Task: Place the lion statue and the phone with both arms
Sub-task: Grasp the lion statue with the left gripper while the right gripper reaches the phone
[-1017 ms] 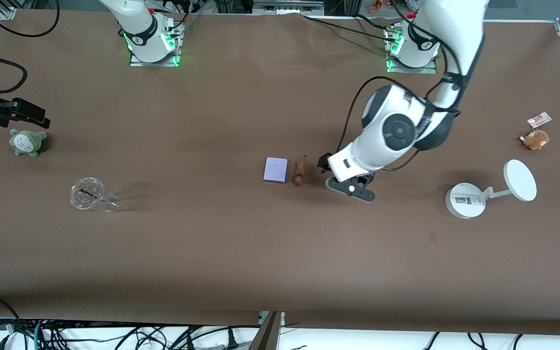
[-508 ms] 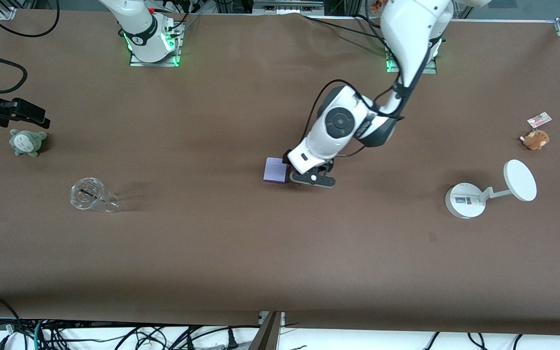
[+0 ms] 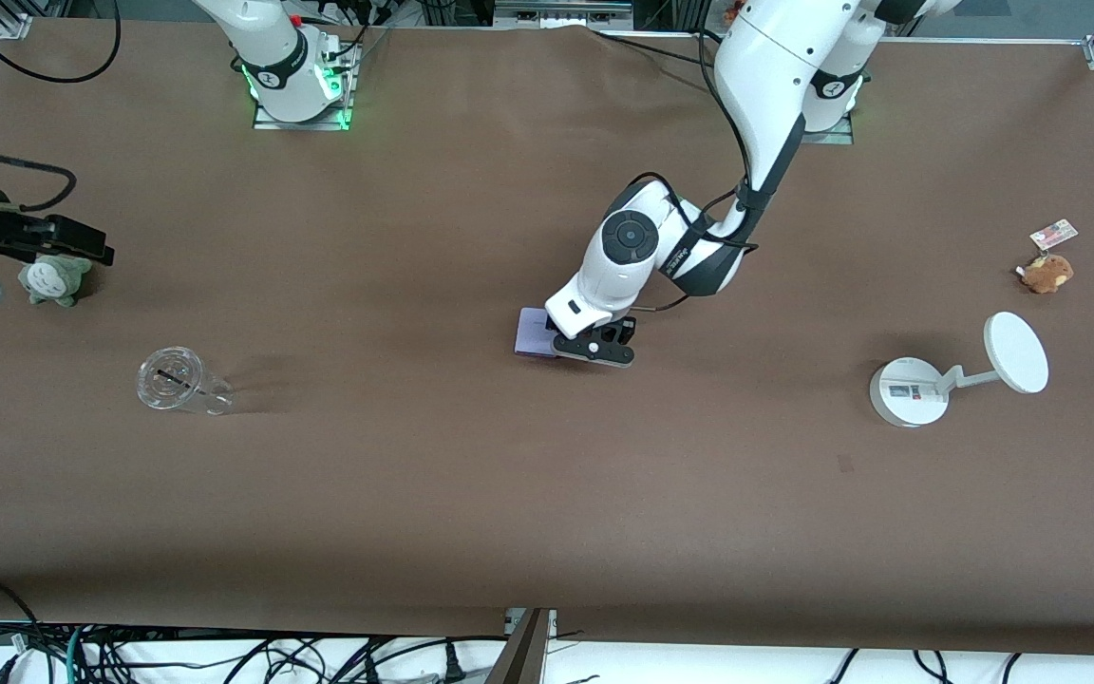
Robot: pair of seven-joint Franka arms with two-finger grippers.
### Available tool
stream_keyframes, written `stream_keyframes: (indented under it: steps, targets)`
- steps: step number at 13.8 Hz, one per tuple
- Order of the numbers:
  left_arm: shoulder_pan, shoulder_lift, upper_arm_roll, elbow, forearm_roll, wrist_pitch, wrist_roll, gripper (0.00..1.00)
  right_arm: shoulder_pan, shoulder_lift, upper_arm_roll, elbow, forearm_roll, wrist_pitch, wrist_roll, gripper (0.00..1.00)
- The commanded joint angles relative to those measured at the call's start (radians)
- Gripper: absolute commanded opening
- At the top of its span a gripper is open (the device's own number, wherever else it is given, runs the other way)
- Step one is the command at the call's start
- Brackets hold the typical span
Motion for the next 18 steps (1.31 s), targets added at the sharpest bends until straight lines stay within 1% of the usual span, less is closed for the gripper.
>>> stream_keyframes:
  steps: [1,2,3,4,5,6,7,9,10,11,12,13,15,16,17,18]
  targets:
    - [-0.015,-0.017,0.016,0.002,0.025,-0.007,-0.027,0.04,-0.006,0.019,0.005,0.024,0.006,-0.009,0.015,1.0]
    - [-0.015,-0.035,0.016,0.002,0.025,-0.044,-0.024,0.02,-0.004,0.028,0.005,0.024,0.001,-0.01,0.005,1.0]
    - [-0.014,-0.058,0.016,0.004,0.025,-0.108,-0.019,0.0,-0.003,0.033,0.005,0.024,-0.002,-0.01,-0.004,1.0]
    - [-0.009,-0.087,0.016,0.004,0.031,-0.178,-0.006,0.0,-0.001,0.035,0.006,0.024,0.006,-0.009,0.004,1.0]
    - [-0.003,-0.115,0.016,0.005,0.071,-0.238,0.014,0.0,0.014,0.045,0.012,0.024,0.001,-0.007,0.014,1.0]
    - [0.007,-0.141,0.016,0.005,0.101,-0.289,0.018,0.0,0.04,0.05,0.014,0.024,-0.002,0.003,0.018,1.0]
    - [0.012,-0.17,0.016,0.005,0.108,-0.349,0.018,0.0,0.069,0.055,0.014,0.024,-0.002,0.028,0.042,1.0]
    - [0.038,-0.241,0.016,0.011,0.109,-0.482,0.024,0.0,0.118,0.087,0.017,0.023,0.009,0.087,0.154,1.0]
    - [0.066,-0.27,0.016,0.01,0.111,-0.548,0.053,0.0,0.164,0.114,0.017,0.023,0.009,0.115,0.191,1.0]
    - [0.101,-0.278,0.016,0.012,0.111,-0.606,0.165,0.0,0.21,0.143,0.015,0.023,0.009,0.153,0.226,1.0]
    - [0.154,-0.29,0.016,0.015,0.111,-0.642,0.283,0.0,0.247,0.169,0.017,0.023,0.01,0.195,0.276,1.0]
    - [0.2,-0.302,0.014,0.01,0.111,-0.662,0.356,0.0,0.284,0.196,0.017,0.023,0.01,0.235,0.333,1.0]
    - [0.291,-0.316,0.014,0.008,0.111,-0.667,0.47,0.0,0.353,0.251,0.017,0.023,0.01,0.305,0.412,1.0]
    - [0.352,-0.322,0.01,0.007,0.109,-0.668,0.505,0.0,0.383,0.278,0.017,0.023,0.013,0.344,0.445,1.0]
    - [0.403,-0.334,0.008,0.001,0.109,-0.668,0.518,0.0,0.413,0.304,0.017,0.023,0.045,0.383,0.478,1.0]
    - [0.45,-0.335,0.007,-0.005,0.109,-0.659,0.522,0.0,0.437,0.332,0.017,0.024,0.106,0.432,0.514,1.0]
